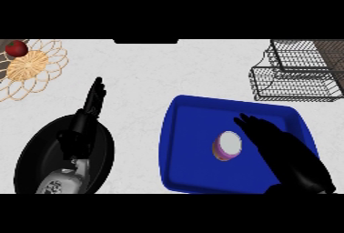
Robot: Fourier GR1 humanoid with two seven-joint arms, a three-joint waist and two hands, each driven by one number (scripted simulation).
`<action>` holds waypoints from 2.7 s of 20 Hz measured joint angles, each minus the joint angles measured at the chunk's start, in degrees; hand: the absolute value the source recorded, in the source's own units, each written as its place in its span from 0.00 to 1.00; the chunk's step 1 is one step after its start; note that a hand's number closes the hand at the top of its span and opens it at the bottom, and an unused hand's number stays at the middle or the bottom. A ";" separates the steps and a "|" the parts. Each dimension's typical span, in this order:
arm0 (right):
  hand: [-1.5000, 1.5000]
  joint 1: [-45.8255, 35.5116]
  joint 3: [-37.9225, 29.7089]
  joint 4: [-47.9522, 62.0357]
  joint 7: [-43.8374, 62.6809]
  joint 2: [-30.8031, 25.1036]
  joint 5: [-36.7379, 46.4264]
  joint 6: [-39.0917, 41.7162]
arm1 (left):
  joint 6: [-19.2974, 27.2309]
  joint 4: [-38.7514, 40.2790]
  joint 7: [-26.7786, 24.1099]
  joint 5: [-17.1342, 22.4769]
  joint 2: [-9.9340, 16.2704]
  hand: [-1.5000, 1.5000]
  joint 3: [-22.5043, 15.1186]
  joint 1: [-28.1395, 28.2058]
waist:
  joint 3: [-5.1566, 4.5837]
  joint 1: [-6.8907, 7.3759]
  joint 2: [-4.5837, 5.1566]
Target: Pick the can from the tray and place it in the tiered basket
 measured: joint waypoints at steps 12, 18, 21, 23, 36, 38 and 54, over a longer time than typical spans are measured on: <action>0.00 -1.81 -1.48 8.43 -4.34 8.19 6.92 2.86 | -1.05 2.57 -2.18 -2.36 -2.92 0.50 2.01 -0.64 | -0.01 -0.01 0.03; 0.00 -1.92 -2.42 11.18 -6.43 10.92 10.22 3.46 | -2.52 1.92 -2.01 -2.86 -3.52 0.50 2.65 -0.04 | 0.00 -0.01 0.02; 0.00 -1.73 -2.35 12.87 -7.61 12.51 12.07 2.73 | -2.70 1.72 -0.87 -3.41 -3.94 0.50 3.06 -0.85 | -0.01 -0.02 0.01; 0.00 -0.93 -2.71 12.55 -7.95 13.15 12.77 3.06 | -2.80 1.56 -0.07 -3.90 -4.19 0.50 3.32 -1.44 | -0.01 -0.05 0.02; 0.00 0.98 -3.29 18.07 -13.69 17.49 17.78 -1.23 | -3.78 2.52 -2.12 -4.90 -5.59 0.50 4.52 -0.51 | 0.00 -0.04 0.03; 1.00 0.96 -3.28 19.65 -14.34 18.73 18.71 -3.63 | -4.17 -0.12 -0.82 -5.09 -5.27 0.50 4.17 0.69 | 0.00 0.04 0.01; 1.00 -1.92 -2.62 29.96 -16.54 14.55 32.94 -12.17 | -4.49 0.84 -0.87 -5.47 -5.92 0.50 4.71 -0.20 | -0.39 0.35 -0.76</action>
